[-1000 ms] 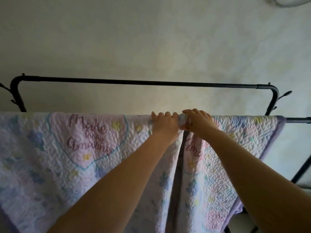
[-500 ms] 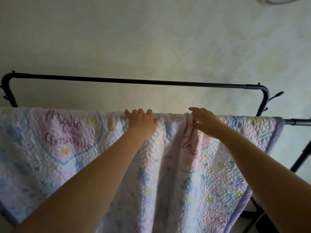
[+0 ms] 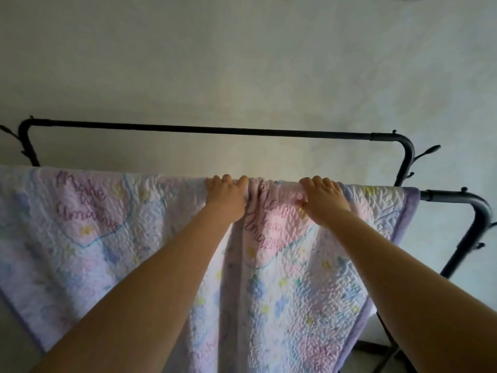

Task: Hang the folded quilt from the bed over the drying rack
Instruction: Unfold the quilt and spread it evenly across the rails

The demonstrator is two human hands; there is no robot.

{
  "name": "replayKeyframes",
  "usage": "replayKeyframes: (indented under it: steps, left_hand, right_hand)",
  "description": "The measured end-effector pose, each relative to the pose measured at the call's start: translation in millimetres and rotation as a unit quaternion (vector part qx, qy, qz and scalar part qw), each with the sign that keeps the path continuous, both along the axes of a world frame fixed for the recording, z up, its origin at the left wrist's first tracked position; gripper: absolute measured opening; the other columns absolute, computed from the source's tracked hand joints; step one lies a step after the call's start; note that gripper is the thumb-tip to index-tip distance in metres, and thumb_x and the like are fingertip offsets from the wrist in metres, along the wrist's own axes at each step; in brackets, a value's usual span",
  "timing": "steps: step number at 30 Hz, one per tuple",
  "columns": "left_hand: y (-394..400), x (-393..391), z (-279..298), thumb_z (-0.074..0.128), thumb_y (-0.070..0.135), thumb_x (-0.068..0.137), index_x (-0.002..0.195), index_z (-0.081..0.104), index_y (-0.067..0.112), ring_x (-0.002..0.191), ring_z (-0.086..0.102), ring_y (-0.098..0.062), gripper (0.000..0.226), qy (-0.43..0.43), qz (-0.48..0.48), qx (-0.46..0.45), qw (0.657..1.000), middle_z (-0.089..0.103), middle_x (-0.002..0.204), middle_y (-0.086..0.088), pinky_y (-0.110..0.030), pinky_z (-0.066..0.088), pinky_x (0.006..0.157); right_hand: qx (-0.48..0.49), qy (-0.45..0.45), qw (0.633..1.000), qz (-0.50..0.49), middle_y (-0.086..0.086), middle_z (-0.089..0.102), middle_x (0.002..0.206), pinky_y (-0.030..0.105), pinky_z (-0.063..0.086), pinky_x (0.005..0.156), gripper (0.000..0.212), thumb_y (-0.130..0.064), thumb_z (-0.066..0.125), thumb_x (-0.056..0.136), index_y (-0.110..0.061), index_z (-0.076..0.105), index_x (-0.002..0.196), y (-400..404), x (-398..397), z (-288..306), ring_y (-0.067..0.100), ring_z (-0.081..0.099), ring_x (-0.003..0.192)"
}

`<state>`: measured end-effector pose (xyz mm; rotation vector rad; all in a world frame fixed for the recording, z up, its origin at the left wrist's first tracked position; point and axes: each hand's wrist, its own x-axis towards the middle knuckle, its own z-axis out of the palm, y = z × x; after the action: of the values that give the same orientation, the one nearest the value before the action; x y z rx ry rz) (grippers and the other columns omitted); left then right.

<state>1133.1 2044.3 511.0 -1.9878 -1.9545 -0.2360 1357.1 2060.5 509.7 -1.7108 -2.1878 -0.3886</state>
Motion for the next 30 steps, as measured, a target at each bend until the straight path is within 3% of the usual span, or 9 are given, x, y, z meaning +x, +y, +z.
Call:
replayKeyframes:
  steps: [5, 13, 16, 20, 25, 30]
  left_hand:
    - [7.5, 13.3, -2.5, 0.051, 0.05, 0.088, 0.135, 0.034, 0.023, 0.116, 0.049, -0.043, 0.056, 0.024, 0.014, 0.006, 1.0, 0.052, 0.127, -0.021, -0.051, 0.035, 0.102]
    - [12.0, 24.8, 4.9, 0.045, 0.052, 0.093, 0.133, 0.038, 0.017, 0.121, 0.044, -0.047, 0.053, 0.006, 0.042, -0.019, 0.999, 0.048, 0.131, -0.026, -0.06, 0.027, 0.106]
    - [11.6, 41.3, 6.0, 0.045, 0.041, 0.096, 0.131, 0.042, 0.011, 0.122, 0.048, -0.04, 0.046, 0.001, -0.006, -0.015, 1.0, 0.053, 0.131, -0.018, -0.057, 0.03, 0.108]
    - [14.2, 75.2, 1.9, 0.047, 0.033, 0.093, 0.129, 0.044, 0.014, 0.121, 0.049, -0.038, 0.041, -0.019, -0.055, 0.003, 0.998, 0.054, 0.129, -0.015, -0.06, 0.028, 0.108]
    - [18.8, 88.3, -3.2, 0.025, 0.059, 0.096, 0.134, 0.038, 0.014, 0.128, 0.041, -0.046, 0.06, -0.005, -0.025, -0.013, 1.0, 0.046, 0.137, -0.022, -0.068, 0.016, 0.111]
    - [20.8, 134.1, 2.4, 0.026, 0.059, 0.096, 0.134, 0.039, 0.01, 0.129, 0.038, -0.05, 0.063, -0.012, 0.01, -0.025, 1.0, 0.044, 0.138, -0.026, -0.068, 0.017, 0.111]
  right_hand:
    - [0.0, 0.006, 0.999, -0.048, 0.007, 0.055, 0.125, 0.042, 0.035, 0.105, 0.049, -0.052, 0.053, 0.09, -0.02, 0.047, 0.126, 7.7, 56.1, 1.6, 0.028, 0.049, 0.121]
    - [-0.069, -0.004, 0.99, -0.121, 0.011, 0.048, 0.136, 0.045, 0.027, 0.112, 0.063, -0.052, 0.061, 0.085, -0.023, 0.04, 0.136, 8.9, 75.6, 13.3, 0.032, 0.042, 0.129]
    - [-0.072, 0.014, 0.994, -0.082, 0.01, 0.043, 0.144, 0.046, 0.022, 0.114, 0.07, -0.047, 0.062, 0.087, -0.028, 0.03, 0.146, 0.4, 34.7, 15.2, 0.033, 0.037, 0.134]
    - [0.033, 0.026, 0.999, 0.015, 0.001, 0.043, 0.143, 0.042, 0.012, 0.119, 0.064, -0.038, 0.059, 0.09, -0.032, 0.029, 0.147, -8.2, 4.9, -6.4, 0.025, 0.033, 0.137]
    - [-0.028, 0.037, 0.998, -0.036, 0.001, 0.044, 0.141, 0.04, 0.02, 0.115, 0.059, -0.045, 0.059, 0.088, -0.03, 0.036, 0.141, 3.4, 64.9, 0.8, 0.025, 0.036, 0.134]
    - [-0.06, 0.047, 0.997, -0.021, 0.0, 0.047, 0.137, 0.041, 0.023, 0.111, 0.058, -0.046, 0.061, 0.085, -0.034, 0.04, 0.138, 12.1, 106.9, 6.5, 0.025, 0.04, 0.131]
